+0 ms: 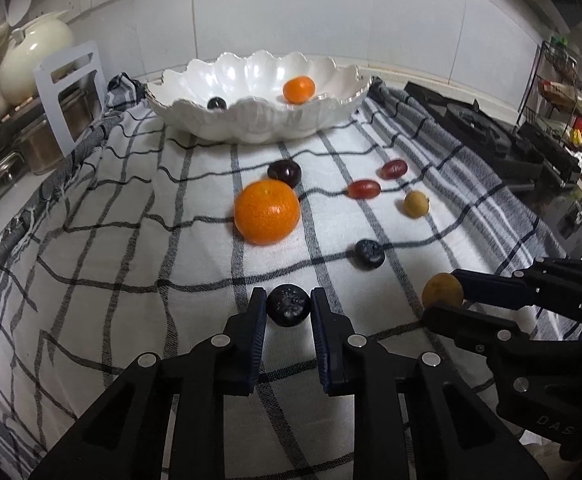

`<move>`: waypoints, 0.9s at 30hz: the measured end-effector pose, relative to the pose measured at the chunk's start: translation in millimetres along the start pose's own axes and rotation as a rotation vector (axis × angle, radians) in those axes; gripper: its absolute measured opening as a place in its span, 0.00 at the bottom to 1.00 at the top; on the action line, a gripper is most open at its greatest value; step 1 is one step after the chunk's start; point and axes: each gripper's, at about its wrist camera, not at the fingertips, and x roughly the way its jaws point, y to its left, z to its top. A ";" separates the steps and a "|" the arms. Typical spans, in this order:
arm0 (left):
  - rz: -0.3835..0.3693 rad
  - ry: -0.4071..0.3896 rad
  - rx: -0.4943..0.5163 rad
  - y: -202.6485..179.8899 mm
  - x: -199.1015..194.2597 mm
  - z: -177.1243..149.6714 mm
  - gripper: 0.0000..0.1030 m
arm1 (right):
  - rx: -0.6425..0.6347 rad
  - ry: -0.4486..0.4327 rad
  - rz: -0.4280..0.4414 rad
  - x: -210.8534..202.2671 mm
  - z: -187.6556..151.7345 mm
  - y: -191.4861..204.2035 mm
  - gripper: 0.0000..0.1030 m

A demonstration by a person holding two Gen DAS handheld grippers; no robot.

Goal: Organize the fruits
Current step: 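Grasp the dark blueberry with the left tool while the right tool grasps the yellow fruit, then carry the blueberry and yellow fruit over the white bowl with both tools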

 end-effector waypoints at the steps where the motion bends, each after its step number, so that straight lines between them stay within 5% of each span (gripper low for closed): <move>1: 0.001 -0.005 -0.002 0.0 -1.9 0.8 0.22 | 0.000 -0.005 0.001 -1.5 0.8 -0.1 0.28; 27: 0.038 -0.207 -0.047 -0.4 -62.1 37.1 0.22 | -0.004 -0.230 -0.037 -52.2 49.3 -8.9 0.28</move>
